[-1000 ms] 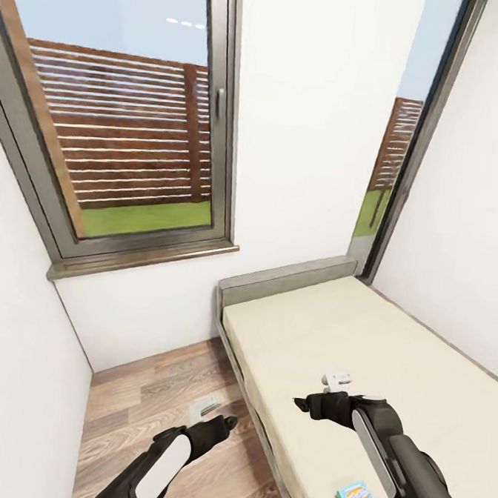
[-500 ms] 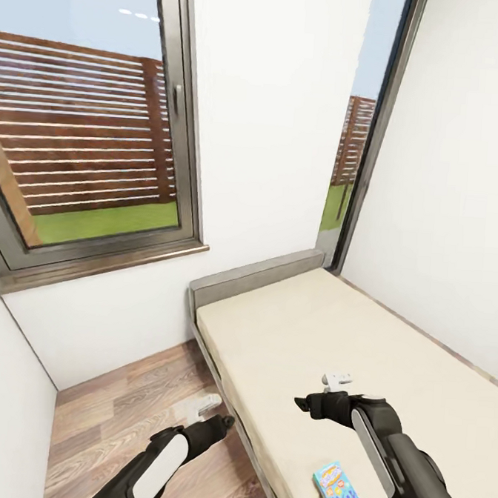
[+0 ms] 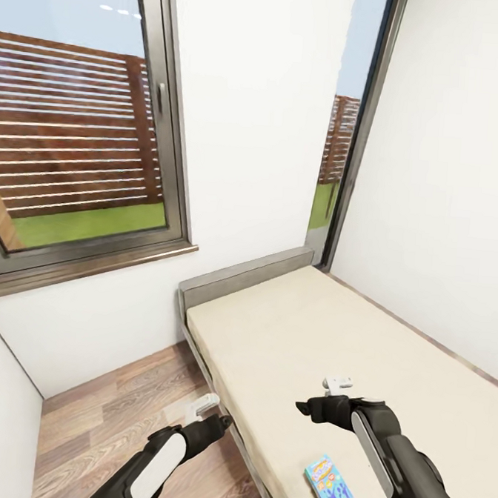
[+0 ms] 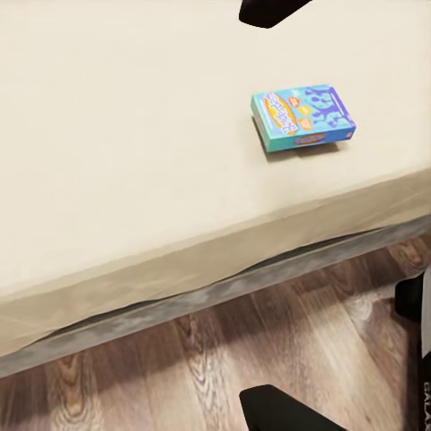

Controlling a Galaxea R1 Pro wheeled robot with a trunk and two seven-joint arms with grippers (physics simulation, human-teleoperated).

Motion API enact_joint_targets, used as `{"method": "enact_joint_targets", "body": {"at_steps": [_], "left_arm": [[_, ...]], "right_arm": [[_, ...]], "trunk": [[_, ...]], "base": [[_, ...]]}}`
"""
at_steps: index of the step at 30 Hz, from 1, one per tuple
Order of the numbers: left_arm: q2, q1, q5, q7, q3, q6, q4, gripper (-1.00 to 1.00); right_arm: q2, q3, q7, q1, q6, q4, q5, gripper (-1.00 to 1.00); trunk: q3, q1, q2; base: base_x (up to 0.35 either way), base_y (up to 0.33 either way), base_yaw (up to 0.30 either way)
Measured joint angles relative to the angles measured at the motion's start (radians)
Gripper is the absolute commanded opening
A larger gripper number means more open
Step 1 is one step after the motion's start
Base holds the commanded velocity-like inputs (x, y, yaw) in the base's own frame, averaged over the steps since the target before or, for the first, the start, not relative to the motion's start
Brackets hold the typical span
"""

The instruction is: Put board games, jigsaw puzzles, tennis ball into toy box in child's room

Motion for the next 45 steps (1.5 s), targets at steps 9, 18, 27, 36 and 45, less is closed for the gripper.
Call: {"method": "enact_joint_targets", "body": {"at_steps": [9, 18, 27, 36, 45], "left_arm": [[0.017, 0.003, 0.026, -0.004, 0.021, 0.047, -0.006, 1.0], [0.085, -0.005, 0.084, 0.023, 0.105, 0.221, 0.0, 1.0], [0.114, -0.006, 0.114, 0.034, 0.194, 0.265, -0.002, 1.0], [0.12, -0.006, 0.133, 0.038, 0.281, 0.291, -0.008, 1.0], [0.122, -0.004, 0.134, 0.034, 0.302, 0.303, -0.011, 1.0]], "right_arm": [[-0.007, 0.0, 0.005, -0.013, 0.005, 0.032, -0.003, 1.0], [-0.009, 0.0, 0.004, -0.065, 0.141, 0.051, -0.003, 1.0], [-0.008, -0.009, 0.008, -0.279, 0.203, 0.392, -0.01, 1.0], [-0.013, -0.047, 0.013, -0.506, 0.083, 0.783, -0.041, 1.0], [-0.013, -0.054, 0.011, -0.564, 0.016, 0.89, -0.055, 1.0]], "trunk": [[0.0, 0.0, 0.0], [0.0, 0.0, 0.0], [0.0, 0.0, 0.0], [-0.009, 0.011, -0.021], [-0.038, 0.046, -0.084]], "base": [[0.0, 0.0, -0.016], [0.0, 0.0, -0.004], [0.0, 0.0, -0.001], [0.0, 0.0, -0.047], [0.0, 0.0, -0.189]]}}
